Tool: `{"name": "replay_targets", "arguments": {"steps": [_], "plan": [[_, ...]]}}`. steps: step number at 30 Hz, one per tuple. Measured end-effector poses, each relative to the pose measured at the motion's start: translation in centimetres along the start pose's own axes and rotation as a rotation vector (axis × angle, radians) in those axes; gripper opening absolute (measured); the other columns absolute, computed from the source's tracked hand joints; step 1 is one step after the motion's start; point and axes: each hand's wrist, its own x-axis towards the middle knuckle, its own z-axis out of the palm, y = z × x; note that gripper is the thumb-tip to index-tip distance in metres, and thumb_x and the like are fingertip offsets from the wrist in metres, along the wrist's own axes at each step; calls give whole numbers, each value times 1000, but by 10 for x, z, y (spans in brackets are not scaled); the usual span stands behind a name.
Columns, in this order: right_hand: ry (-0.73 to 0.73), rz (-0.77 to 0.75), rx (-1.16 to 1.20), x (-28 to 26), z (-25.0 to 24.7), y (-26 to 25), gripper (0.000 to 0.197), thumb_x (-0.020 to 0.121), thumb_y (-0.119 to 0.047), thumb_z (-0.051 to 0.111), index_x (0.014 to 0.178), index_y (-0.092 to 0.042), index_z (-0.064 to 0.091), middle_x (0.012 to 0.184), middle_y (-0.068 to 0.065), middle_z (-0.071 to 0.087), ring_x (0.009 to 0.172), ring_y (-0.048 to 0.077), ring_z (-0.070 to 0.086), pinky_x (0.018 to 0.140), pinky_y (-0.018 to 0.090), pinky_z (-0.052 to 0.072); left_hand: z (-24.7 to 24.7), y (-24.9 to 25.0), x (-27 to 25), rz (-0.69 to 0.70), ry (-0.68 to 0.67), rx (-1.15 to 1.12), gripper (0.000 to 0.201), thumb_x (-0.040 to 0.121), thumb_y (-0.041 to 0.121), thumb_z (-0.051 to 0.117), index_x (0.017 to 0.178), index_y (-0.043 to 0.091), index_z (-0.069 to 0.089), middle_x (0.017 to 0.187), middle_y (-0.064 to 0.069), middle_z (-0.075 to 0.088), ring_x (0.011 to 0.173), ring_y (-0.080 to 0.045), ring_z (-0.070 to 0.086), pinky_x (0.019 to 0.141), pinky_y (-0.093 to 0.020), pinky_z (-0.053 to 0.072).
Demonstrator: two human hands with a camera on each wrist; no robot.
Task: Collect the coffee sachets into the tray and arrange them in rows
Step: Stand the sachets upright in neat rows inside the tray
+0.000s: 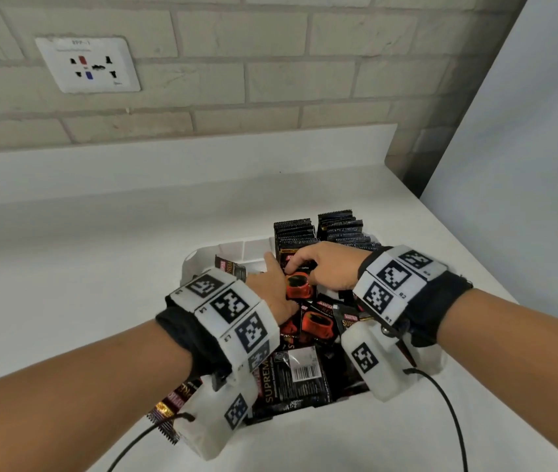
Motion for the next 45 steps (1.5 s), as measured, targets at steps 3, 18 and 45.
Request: {"name": "replay_targets", "arguments": {"steps": [3, 18, 45], "plan": [[-1, -9, -20, -5, -2, -2, 45, 90, 3, 40, 123, -23, 56, 130, 3, 52, 86, 13, 55, 69, 20, 46, 4, 2, -3, 28, -1, 24, 74, 91, 16, 51, 144, -2, 3, 130, -28, 47, 115, -39, 50, 93, -38, 40], [-26, -1, -54, -11, 2, -5, 45, 92, 5, 38, 127, -18, 53, 72, -13, 40, 53, 0, 34, 33, 5, 31, -11, 8, -33, 124, -190, 304, 62, 98, 32, 35, 146, 6, 6, 99, -9, 55, 87, -22, 51, 79, -29, 42], [141, -188, 85, -100, -5, 23, 21, 92, -29, 51, 108, -43, 53, 128, -9, 54, 108, 3, 54, 99, 24, 41, -38, -106, -144, 405, 630, -663, 49, 59, 80, 52, 102, 58, 60, 111, 34, 61, 106, 15, 54, 91, -5, 41]]}}
